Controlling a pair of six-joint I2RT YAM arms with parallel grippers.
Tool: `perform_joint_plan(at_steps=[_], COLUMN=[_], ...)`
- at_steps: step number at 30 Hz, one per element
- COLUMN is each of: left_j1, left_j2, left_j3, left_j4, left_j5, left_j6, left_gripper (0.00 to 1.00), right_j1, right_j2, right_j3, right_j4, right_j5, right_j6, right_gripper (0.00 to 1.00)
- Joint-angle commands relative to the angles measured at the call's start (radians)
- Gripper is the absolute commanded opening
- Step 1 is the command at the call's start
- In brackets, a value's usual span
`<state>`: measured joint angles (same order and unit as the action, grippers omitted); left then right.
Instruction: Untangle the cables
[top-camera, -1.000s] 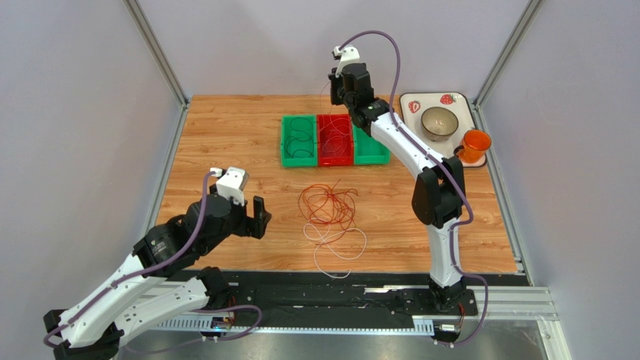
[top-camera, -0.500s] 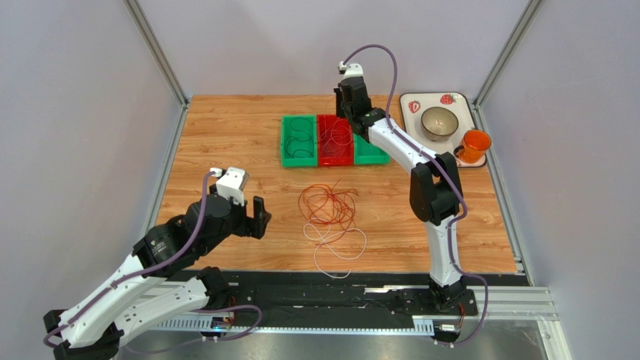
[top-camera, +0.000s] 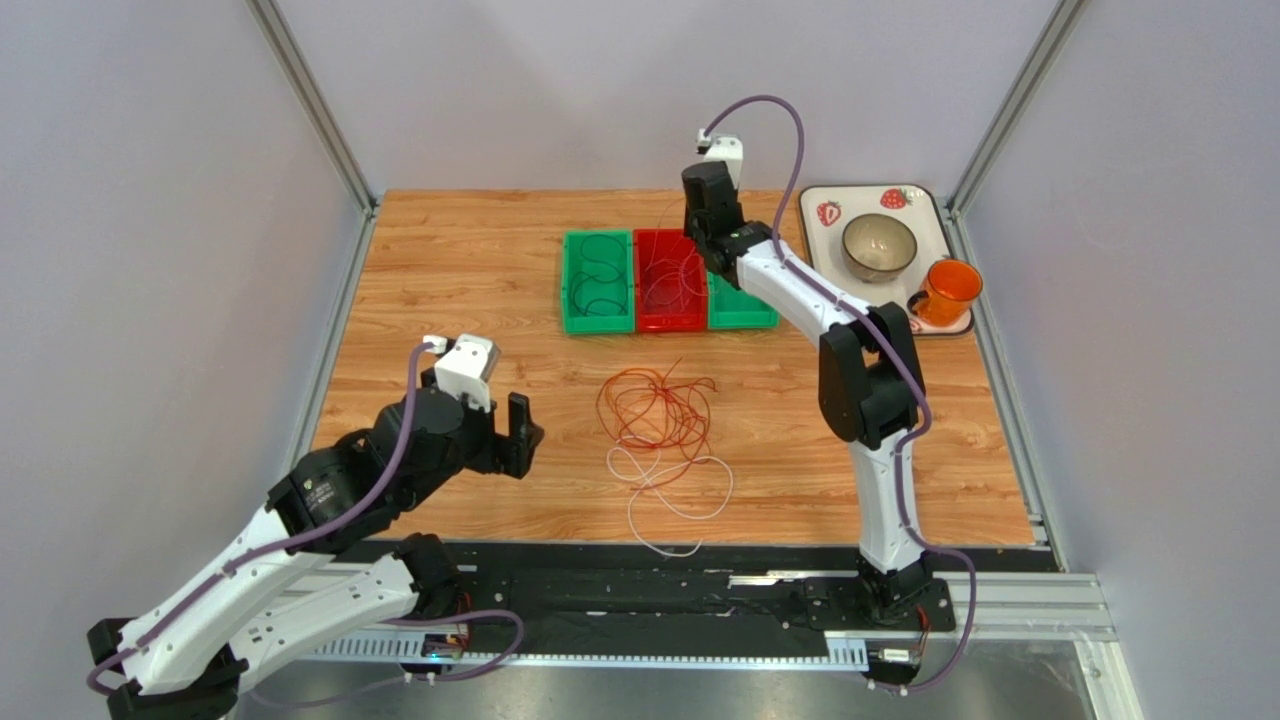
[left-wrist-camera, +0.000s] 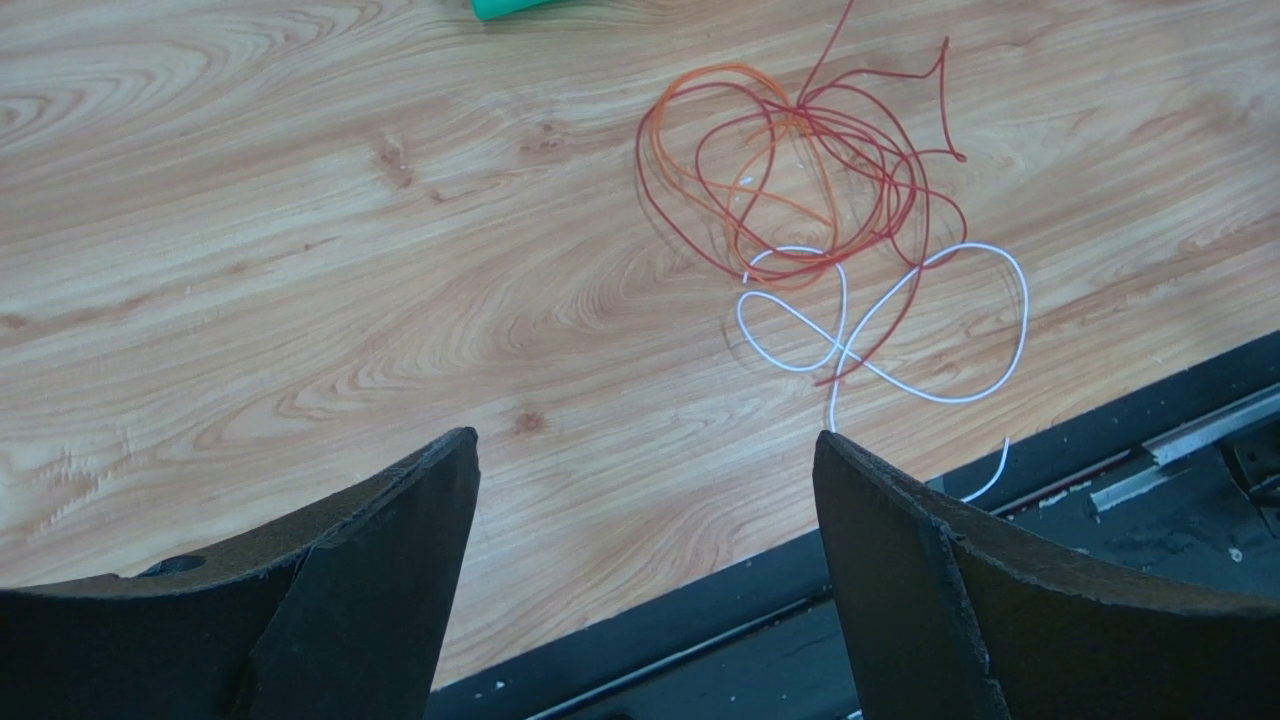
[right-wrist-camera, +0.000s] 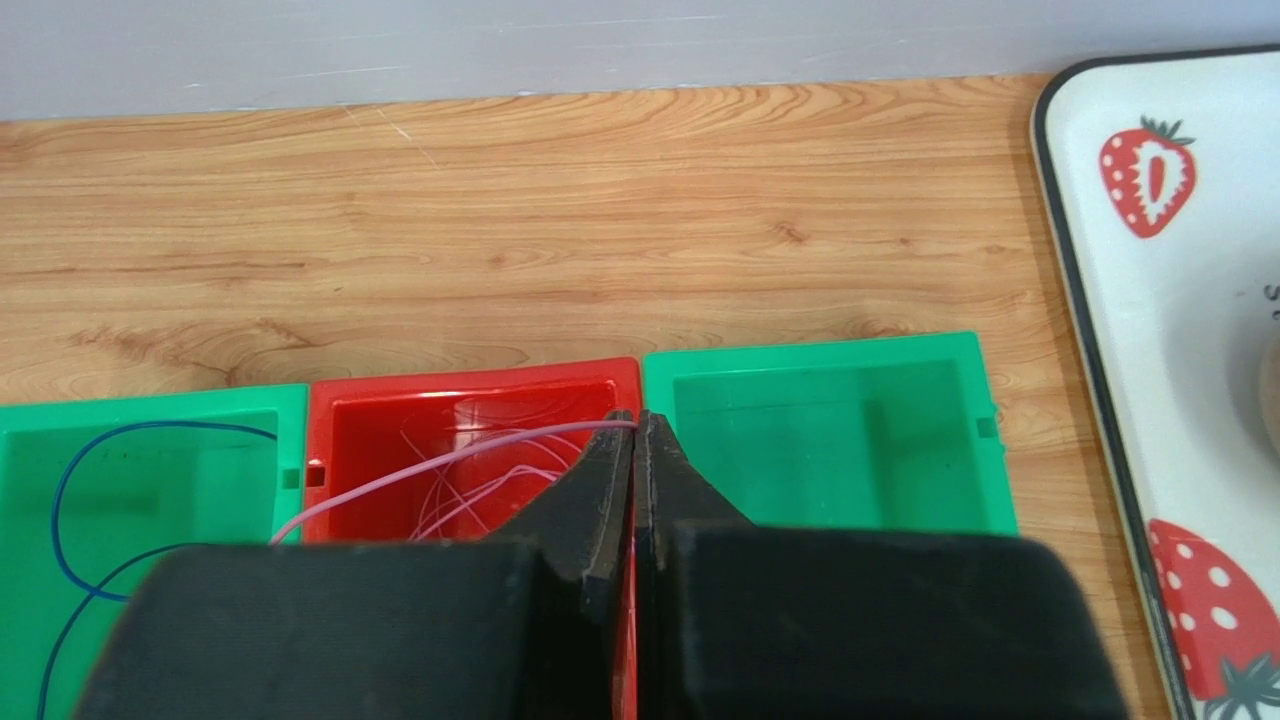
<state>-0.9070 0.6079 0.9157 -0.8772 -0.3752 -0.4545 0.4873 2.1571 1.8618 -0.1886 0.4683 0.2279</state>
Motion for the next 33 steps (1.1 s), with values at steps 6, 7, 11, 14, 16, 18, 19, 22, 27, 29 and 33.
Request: perform_joint_plan(at_steps=[6,7,11,14,16,18,19,22,27,29,33], left_j1=[0.007,0.005,0.005,0.005,0.005,0.005,0.005,0.005,0.005,0.007,0.005], left_j2=[0.015,0.018,0.026,0.032,0.036,0.041,0.046,0.058,0.072,0.073,0.084], left_j3=[-0.008,-0.008,-0.006,-0.006,-0.006,-0.006,-0.006,-0.005,-0.003,-0.003,-0.001], left_j4=[0.044,0.046,0.044,0.044,0.043,0.043,0.043,0.043,0.040,0.040,0.038], left_j5=[0.028,0.029,0.029,0.025,0.024,0.024,0.024,0.025,0.021,0.021,0.021], left_j6=[0.027,0.028,0.028,0.027,0.027,0.027,0.027,0.030,0.027,0.028,0.027], left_gripper=[0.90,0.90,0.90,0.90,0.90,0.90,0.90,0.90,0.89,0.89,0.89], right_j1=[0.011,0.010,0.011,0.011,0.011,0.011,0.011,0.013,0.019,0.033,0.051], right_j2=[0.038,0.041,0.073,0.101,0.116,0.135,0.145,0.184,0.059,0.027,0.035], right_j3=[-0.029,-0.027,0.017,0.060,0.072,0.108,0.129,0.200,0.030,-0.001,0.040], right_j4=[0.005,0.005,-0.026,-0.049,-0.051,-0.054,-0.075,-0.136,-0.030,0.029,-0.014], right_j5=[-0.088,-0.097,-0.164,-0.183,-0.195,-0.211,-0.217,-0.203,-0.195,-0.183,-0.108], right_j6=[0.094,0.097,0.114,0.128,0.133,0.134,0.131,0.119,0.099,0.079,0.041], right_gripper=[0.00,0.00,0.00,0.00,0.00,0.00,0.00,0.02,0.45,0.56,0.58])
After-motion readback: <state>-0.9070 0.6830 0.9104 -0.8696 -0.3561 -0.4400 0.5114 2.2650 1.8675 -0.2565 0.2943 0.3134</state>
